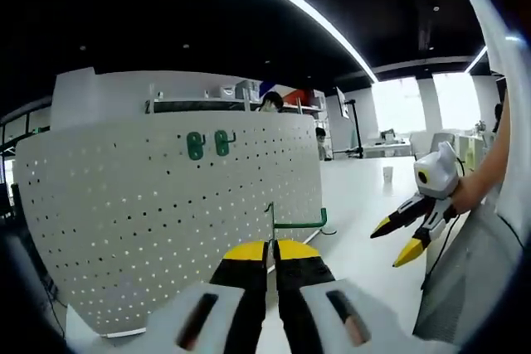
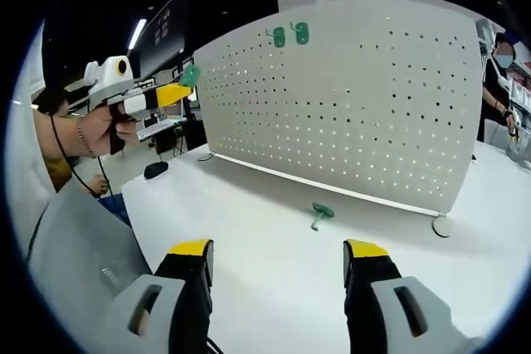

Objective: Insert the hook assembly into the mounting plate slot until the hook locks in place.

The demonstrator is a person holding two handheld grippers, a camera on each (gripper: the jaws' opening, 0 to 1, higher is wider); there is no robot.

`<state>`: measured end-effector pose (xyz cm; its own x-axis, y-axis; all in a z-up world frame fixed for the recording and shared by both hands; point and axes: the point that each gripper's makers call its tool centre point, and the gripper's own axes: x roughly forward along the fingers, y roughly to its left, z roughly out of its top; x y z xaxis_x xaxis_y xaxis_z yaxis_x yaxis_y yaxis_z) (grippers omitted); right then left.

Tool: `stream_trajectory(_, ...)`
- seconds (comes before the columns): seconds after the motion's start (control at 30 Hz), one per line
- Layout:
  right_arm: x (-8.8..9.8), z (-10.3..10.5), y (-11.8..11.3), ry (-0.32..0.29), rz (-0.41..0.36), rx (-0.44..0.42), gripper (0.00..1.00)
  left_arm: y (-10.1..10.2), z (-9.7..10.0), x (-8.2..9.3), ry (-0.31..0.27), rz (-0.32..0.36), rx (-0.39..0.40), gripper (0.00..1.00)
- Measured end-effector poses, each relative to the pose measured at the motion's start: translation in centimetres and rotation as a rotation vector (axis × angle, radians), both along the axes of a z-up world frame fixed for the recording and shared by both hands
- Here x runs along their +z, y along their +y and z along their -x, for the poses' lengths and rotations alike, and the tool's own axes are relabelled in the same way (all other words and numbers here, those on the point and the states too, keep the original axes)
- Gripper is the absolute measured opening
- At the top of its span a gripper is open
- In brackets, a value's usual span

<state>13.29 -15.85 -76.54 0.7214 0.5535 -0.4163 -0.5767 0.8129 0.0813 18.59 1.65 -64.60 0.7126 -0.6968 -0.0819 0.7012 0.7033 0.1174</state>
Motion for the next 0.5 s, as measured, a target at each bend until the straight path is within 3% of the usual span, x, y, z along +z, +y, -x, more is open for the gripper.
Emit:
stream_trajectory(0.23,0.8,-0.2,0.0,-0.022,-0.01,0.001,0.61,-0.2,0.0,0.2,-0.002,0.005,0.001,0.02)
stream_trajectory(0.43,3.7,-0.4,0.3,-0.119,-0.079,0.012,0.61,-0.2,0.0,0.2,-0.006,-0.001,0.004,0.02)
stream_trajectory(0.5,5.2,-0.4,0.7,-0.184,-0.113,0.027,0.61,-0.1,0.0,0.1,-0.004,-0.003,0.006,0.02)
